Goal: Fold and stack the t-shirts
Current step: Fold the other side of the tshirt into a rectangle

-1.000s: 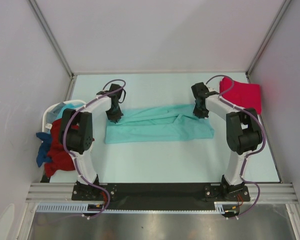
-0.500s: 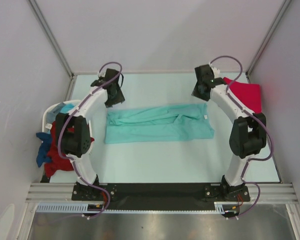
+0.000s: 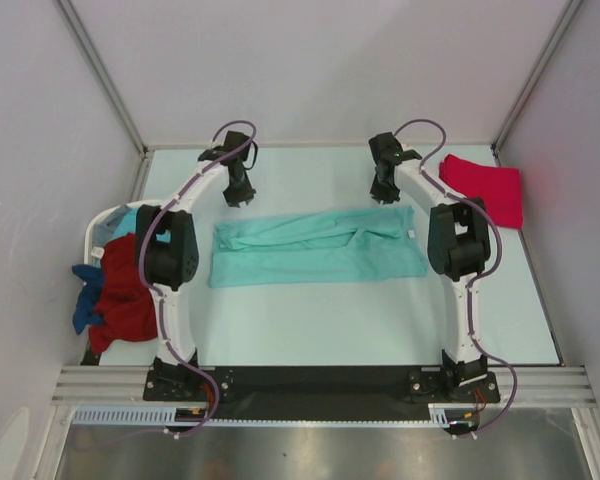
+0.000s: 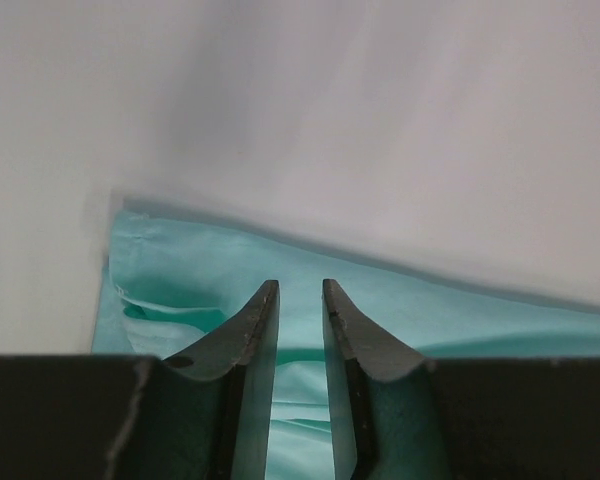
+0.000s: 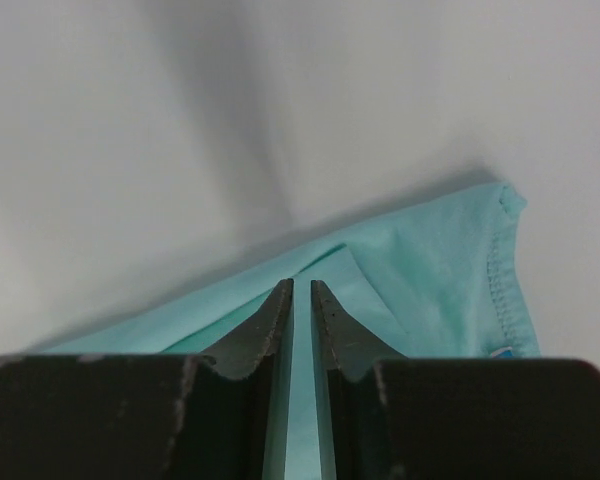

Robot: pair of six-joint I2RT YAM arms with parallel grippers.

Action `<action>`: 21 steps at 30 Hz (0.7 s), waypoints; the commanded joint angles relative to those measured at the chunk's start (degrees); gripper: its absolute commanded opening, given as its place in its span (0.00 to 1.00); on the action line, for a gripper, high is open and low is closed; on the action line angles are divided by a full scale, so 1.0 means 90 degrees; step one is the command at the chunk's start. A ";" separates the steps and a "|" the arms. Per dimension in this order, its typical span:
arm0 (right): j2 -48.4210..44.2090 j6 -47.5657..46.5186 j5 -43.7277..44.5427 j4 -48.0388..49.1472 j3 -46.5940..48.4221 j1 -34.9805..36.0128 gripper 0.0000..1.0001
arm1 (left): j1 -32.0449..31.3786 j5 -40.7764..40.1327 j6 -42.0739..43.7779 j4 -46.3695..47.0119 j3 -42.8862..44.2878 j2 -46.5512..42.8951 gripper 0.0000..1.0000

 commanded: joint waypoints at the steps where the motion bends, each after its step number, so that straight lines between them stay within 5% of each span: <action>1: -0.0316 -0.0028 -0.0021 0.0110 -0.0212 -0.0065 0.16 | -0.0046 0.0091 0.0050 0.0006 -0.0070 -0.0145 0.28; 21: -0.1732 0.0216 0.0174 0.0492 -0.2273 0.0160 0.18 | -0.0271 0.0111 0.0030 0.0260 -0.1037 -0.0917 0.30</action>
